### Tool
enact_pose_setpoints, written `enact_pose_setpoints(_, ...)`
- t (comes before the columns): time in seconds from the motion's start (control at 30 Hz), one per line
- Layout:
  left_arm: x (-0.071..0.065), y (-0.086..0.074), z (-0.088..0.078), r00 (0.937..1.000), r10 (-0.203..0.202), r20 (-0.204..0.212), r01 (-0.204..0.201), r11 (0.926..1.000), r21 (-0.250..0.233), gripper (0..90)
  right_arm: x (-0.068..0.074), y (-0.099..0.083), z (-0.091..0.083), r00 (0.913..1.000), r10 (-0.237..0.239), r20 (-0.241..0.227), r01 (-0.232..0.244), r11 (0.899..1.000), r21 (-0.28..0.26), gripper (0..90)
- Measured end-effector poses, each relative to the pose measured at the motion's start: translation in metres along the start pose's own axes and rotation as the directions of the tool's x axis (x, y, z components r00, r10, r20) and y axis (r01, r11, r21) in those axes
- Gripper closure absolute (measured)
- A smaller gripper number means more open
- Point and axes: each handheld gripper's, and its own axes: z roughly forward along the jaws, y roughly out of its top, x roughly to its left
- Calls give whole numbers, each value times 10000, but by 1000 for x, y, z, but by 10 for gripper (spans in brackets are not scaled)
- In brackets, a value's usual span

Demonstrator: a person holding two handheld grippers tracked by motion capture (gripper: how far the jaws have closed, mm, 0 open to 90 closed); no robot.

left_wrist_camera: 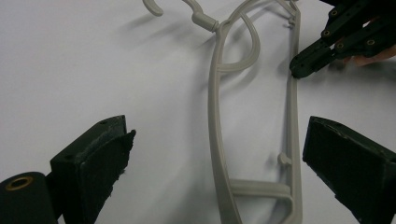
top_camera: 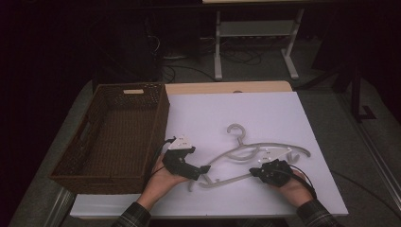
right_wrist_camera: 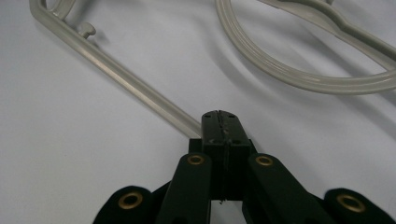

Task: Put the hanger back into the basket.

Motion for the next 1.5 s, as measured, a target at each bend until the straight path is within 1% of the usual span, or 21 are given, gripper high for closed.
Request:
enact_pose_setpoints(0.17,2,8,12,9998,165,96,-166,9997,159,73,0,0,0,10000,26,-6,-26,10000,-2,898)
enact_pose_setpoints(0.2,2,9,15,9998,177,125,-179,9997,187,85,0,0,0,10000,27,0,-27,10000,-4,898)
enact_pose_setpoints(0.27,3,11,20,9993,319,211,-328,9987,395,116,0,0,0,10000,43,1,-43,10000,-9,898)
enact_pose_setpoints(0.43,5,18,33,9980,458,438,-482,9973,556,157,0,0,0,10000,61,2,-61,10000,-6,899)
enact_pose_setpoints(0.47,5,19,36,9978,438,504,-469,9970,620,172,0,0,0,10000,53,5,-53,10000,-5,898)
enact_pose_setpoints(0.57,5,23,45,9962,594,637,-645,9945,823,224,0,0,0,10000,41,-4,-41,10000,6,898)
enact_pose_setpoints(0.7,6,25,58,9948,659,774,-741,9913,1087,297,-1,0,0,10000,40,-14,-40,10000,3,899)
enact_pose_setpoints(0.8,6,27,67,9932,665,961,-786,9885,1289,364,-1,0,0,10000,51,-23,-51,10000,3,898)
enact_pose_setpoints(0.9,6,29,74,9913,776,1066,-927,9852,1444,437,-1,0,0,10000,22,-7,-22,10000,-8,898)
enact_pose_setpoints(0.93,6,29,75,9911,868,1013,-1011,9840,1465,463,0,0,0,10000,21,-8,-21,10000,-8,898)
enact_pose_setpoints(1.03,5,30,80,9904,937,1018,-1081,9834,1458,522,-1,0,0,10000,9,-15,-9,10000,-8,899)
enact_pose_setpoints(1.07,5,30,81,9900,1019,980,-1163,9812,1540,534,-1,0,0,10000,17,-15,-17,10000,-11,899)
enact_pose_setpoints(1.1,4,30,82,9900,1017,977,-1161,9809,1559,546,-1,0,0,10000,22,-26,-22,10000,-11,898)
enact_pose_setpoints(1.13,5,31,83,9896,1055,980,-1205,9794,1621,574,-1,0,0,10000,39,-35,-39,10000,-3,898)
enact_pose_setpoints(1.17,5,31,84,9893,1068,991,-1219,9794,1611,574,-1,0,0,10000,39,-35,-39,10000,-3,898)
enact_pose_setpoints(1.3,4,30,88,9882,1127,1039,-1293,9769,1701,632,-1,0,0,10000,41,-39,-41,10000,-9,899)
enact_pose_setpoints(1.5,3,31,90,9868,1213,1076,-1392,9742,1777,678,-1,-1,0,10000,44,-38,-44,10000,-13,899)
